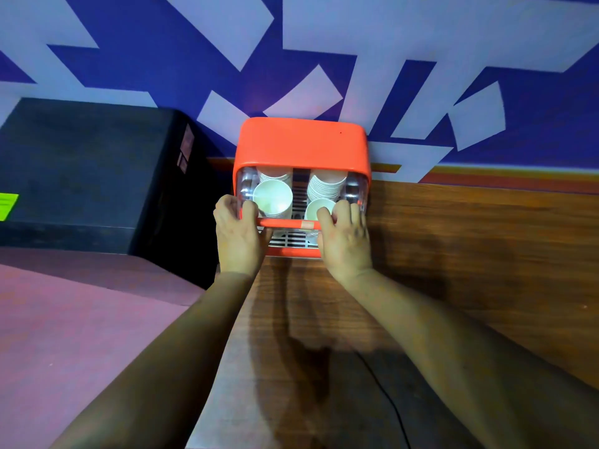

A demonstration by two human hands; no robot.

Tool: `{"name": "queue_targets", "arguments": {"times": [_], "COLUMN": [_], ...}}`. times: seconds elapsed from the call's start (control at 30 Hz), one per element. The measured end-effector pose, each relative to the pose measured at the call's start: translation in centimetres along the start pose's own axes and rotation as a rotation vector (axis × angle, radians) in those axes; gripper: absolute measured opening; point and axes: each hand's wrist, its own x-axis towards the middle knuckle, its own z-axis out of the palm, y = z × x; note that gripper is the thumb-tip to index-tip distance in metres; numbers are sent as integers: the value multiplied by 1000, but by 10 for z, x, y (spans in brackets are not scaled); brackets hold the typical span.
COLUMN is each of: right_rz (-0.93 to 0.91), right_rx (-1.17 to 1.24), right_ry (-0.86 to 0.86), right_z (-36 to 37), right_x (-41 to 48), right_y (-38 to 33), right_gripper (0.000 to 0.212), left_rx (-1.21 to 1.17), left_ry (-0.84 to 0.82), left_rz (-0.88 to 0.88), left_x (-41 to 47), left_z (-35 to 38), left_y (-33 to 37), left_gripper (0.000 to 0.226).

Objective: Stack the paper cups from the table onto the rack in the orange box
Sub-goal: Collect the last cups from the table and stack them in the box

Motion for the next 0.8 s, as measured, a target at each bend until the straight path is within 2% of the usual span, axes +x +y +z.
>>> {"name": "queue_targets", "arguments": {"times": [0.17,0.3,0.47,0.57,0.63,0.73,0.8], "right_rz": [-31,-88,-39,24,149,592,828], "right_rx": [-6,3,141,271,359,459,549], "right_ry": [24,-39,-134,-162,-150,-26,-71], "right_z": [4,9,10,14,13,6,3], "right_x": [-12,-28,-43,-46,-47,-43,-36], "right_y": [4,11,8,6,4,10,21], "right_gripper": [18,19,21,25,28,43,58], "left_rx": [-66,-127,-203,-205,-274,-481,-621], "left_ry": [-44,-116,-122,-101,-112,-169,-204], "left_rz": [76,64,-98,-189,-287,-337,-343], "left_x": [-12,-28,-33,-32,-27,-22,-21], "left_z": [-3,-6,-4,-2,1,2,0], "left_y": [-17,-26,-22,-20,-23,-32,-36], "left_gripper": [44,39,31,37,43,64,78]}}
